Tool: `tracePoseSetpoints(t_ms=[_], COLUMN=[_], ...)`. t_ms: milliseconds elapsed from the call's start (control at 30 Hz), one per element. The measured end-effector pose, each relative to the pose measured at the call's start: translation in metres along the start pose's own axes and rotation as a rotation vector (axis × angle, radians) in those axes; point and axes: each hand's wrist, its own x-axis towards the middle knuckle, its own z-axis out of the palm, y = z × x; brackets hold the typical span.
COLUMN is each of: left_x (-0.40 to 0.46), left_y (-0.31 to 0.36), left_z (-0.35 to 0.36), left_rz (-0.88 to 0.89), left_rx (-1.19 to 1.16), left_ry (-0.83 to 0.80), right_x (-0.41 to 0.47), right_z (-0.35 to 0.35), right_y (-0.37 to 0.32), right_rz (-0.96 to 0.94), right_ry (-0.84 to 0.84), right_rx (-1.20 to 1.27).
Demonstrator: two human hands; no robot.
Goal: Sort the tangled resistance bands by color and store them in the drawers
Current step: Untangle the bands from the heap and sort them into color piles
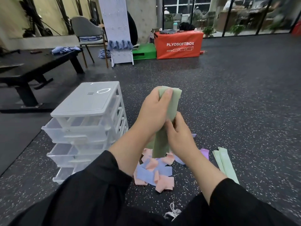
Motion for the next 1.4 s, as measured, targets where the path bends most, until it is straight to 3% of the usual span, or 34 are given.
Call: tracePoseSetpoints(t_ms=[133, 367, 600, 733, 1000, 1400], left_x=[0.009, 0.025, 0.057, 0.082, 0.109, 0.121], left_y=[0.014, 0.026, 0.004, -0.009, -0.084, -0.232], left_z=[0.010, 0.038, 0.103, 0.154, 0.247, 0.350], left_rz=[0.026, -0.085, -0.133, -0.198, -0.232, -0.410], left_rx=[-0.108, -0.346, -0.348, -0.360, -0.003, 0.197], left_ry=[-0.057, 0.008, -0.001, -0.023, -0.356, -0.488], right_x=[0.003, 0.001, -0.006, -0.017, -0.047, -0.083], right_z=[-0.009, -0.048, -0.121, -0.176, -0.263, -0.277], right_y=[-0.002, 0.012, 0.049, 0.081, 0.177, 0.299], right_rz=[0.022, 0.083, 0.191, 0.273, 0.499, 0.795], right_ry=[0.030, 0.091, 0.027, 0.025, 0.169, 0.282], right_rx=[-0.016, 0.000, 0.010, -0.119, -0.150, -0.086])
